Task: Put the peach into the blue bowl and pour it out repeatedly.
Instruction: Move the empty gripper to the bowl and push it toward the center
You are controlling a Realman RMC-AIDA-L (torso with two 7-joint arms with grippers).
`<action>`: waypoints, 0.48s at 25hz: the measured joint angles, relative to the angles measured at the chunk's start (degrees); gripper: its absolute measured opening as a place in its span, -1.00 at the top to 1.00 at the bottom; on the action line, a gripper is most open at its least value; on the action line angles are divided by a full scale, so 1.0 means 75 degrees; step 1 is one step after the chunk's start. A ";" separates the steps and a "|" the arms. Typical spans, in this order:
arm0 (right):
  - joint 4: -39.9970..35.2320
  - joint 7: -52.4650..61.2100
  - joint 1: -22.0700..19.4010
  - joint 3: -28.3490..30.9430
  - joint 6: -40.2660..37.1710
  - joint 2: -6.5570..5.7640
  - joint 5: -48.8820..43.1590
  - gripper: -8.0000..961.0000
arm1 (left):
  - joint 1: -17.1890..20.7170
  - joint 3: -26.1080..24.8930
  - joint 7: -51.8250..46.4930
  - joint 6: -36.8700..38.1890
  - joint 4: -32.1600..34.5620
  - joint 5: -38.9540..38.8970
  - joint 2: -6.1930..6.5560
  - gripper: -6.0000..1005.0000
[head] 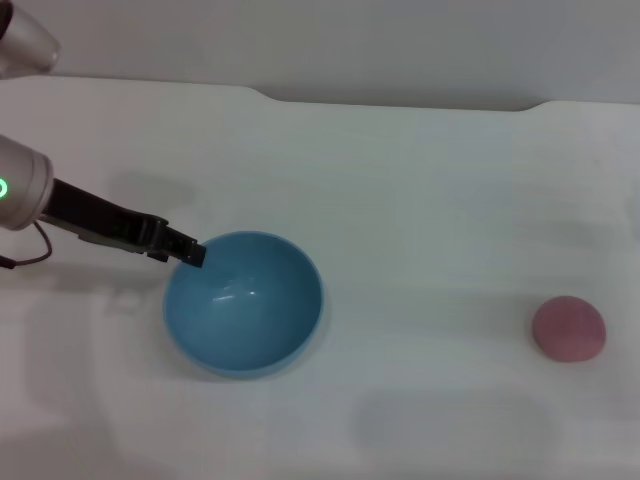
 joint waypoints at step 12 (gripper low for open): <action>-0.0103 -0.0005 -0.0136 -0.0011 0.0000 0.0000 0.0000 -0.42 | -0.0263 0.0284 -0.0002 -0.0782 -0.0730 0.0359 -0.0061 -0.01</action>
